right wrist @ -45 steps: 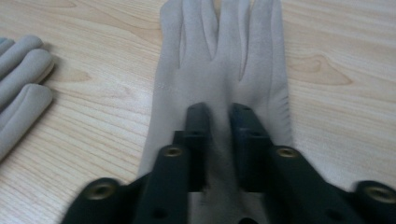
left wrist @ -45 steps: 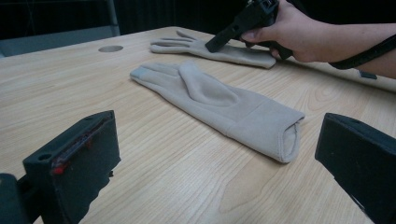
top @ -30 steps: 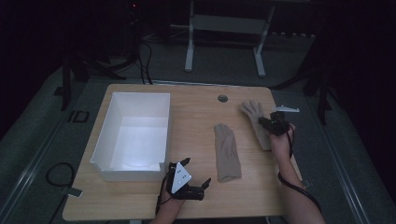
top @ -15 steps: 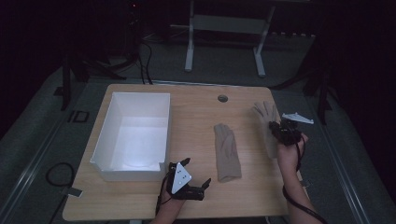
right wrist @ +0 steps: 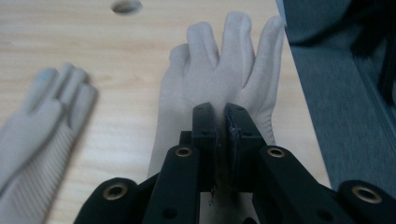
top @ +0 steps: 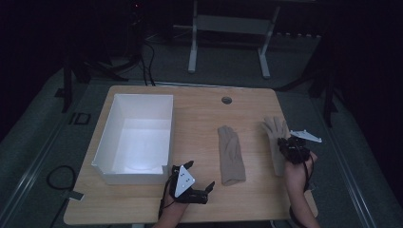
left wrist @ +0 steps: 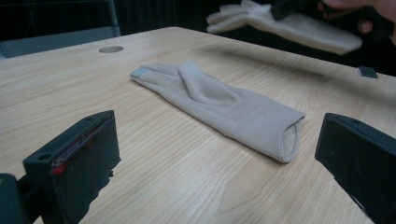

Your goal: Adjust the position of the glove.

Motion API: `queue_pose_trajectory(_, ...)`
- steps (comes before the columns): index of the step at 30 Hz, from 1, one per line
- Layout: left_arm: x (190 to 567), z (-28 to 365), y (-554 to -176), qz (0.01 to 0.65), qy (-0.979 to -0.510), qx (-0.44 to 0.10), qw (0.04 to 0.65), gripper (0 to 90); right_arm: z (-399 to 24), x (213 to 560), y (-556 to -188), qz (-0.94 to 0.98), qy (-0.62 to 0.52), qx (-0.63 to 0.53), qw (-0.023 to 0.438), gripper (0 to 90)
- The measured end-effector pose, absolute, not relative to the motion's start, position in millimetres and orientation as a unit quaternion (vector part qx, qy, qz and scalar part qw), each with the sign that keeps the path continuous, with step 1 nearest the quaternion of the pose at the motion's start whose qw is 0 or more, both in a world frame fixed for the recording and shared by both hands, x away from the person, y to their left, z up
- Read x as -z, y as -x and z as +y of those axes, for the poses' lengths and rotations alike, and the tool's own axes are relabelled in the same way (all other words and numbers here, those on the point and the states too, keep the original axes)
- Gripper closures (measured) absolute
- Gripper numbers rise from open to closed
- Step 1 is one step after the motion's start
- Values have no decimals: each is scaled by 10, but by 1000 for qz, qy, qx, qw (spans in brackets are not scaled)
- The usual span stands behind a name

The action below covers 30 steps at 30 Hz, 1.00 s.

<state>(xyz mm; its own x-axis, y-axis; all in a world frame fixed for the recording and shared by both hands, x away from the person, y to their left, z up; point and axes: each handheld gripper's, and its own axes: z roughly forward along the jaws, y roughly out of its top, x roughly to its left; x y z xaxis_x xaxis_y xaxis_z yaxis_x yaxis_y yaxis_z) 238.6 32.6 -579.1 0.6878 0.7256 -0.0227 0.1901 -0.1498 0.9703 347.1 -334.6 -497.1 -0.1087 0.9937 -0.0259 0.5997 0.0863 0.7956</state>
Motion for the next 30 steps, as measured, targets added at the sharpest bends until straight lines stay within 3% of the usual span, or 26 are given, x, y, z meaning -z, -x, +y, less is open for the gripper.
queue_pose_trajectory(15, 5792, 326, -2386, 317, -720, -234, 570, 2, -3274, 5371, -3450, 693, -597, -292, 279, 815)
queue_pose_trajectory(21, 5792, 326, -2386, 317, -720, -234, 571, 1, -3304, 5528, -3469, 708, -586, -291, 265, 718)
queue_pose_trajectory(30, 5792, 324, -2385, 317, -721, -234, 570, 2, -3410, 5434, -3477, 718, -562, -325, 250, 568)
